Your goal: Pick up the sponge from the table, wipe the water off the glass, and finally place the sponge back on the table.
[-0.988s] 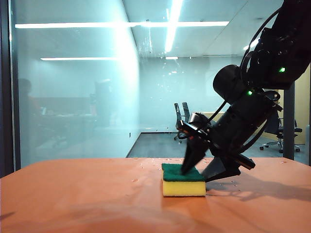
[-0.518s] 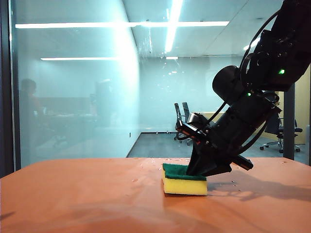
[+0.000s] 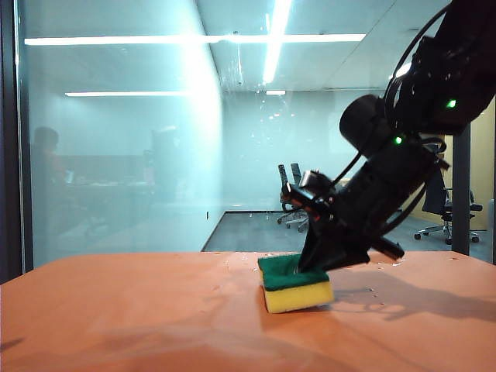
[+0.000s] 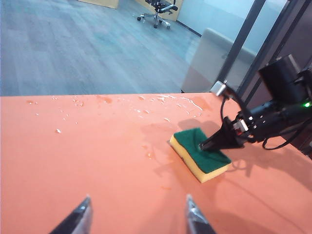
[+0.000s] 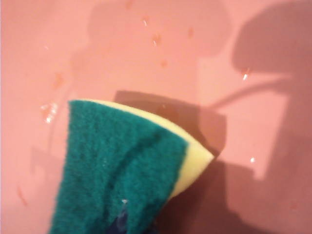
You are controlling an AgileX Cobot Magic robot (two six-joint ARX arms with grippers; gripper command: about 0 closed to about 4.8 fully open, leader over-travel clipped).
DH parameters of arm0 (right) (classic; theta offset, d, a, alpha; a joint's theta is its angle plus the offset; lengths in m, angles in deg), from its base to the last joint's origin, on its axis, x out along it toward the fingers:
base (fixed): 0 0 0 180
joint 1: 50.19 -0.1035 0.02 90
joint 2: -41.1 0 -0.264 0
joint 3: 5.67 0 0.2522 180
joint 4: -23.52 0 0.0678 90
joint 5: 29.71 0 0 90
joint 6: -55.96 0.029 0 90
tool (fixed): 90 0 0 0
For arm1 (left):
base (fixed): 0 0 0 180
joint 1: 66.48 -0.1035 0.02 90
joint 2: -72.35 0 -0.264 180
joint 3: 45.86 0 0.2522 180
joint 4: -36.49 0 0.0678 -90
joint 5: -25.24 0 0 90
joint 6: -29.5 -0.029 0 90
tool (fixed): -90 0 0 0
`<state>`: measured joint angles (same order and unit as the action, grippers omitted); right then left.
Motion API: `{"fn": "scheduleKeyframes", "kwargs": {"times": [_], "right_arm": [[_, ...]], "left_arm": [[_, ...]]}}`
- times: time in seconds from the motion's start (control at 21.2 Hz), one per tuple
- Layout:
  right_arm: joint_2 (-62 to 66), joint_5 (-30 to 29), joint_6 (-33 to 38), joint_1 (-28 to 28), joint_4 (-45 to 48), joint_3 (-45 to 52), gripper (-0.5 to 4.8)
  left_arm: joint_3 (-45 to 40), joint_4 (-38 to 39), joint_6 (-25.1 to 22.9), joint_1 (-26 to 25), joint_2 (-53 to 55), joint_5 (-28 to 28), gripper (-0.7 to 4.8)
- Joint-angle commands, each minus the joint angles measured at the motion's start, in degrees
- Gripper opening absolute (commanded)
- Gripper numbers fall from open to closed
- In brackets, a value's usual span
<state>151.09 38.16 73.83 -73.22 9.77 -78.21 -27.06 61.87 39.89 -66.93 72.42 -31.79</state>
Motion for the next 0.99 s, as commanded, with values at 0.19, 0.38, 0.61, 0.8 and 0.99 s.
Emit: {"fn": "scheduleKeyframes", "kwargs": {"times": [0.19,0.38,0.61,0.8,0.99], "right_arm": [[-4.87,2.12,-2.58,0.22,0.26,-0.07,-0.03],[-7.21,5.75,-4.85,1.40,0.35,-0.07,-0.03],[-7.41,5.70,-6.54,5.42,2.32,-0.09,-0.03],[-7.41,5.70,-9.25,7.13,8.57,-0.35,-0.03],[-7.41,6.40,-12.00,7.52,9.68,-3.89,-0.03]], "left_arm": [[0.26,-0.55,0.11,0.00,0.07,0.04,2.43],[0.26,-0.55,0.11,0.00,0.07,0.02,2.43],[0.26,-0.57,0.11,0.00,0.07,-0.02,2.43],[0.26,-0.55,0.11,0.00,0.07,-1.29,2.43],[0.26,-0.57,0.09,0.00,0.07,-2.08,2.43]]}}
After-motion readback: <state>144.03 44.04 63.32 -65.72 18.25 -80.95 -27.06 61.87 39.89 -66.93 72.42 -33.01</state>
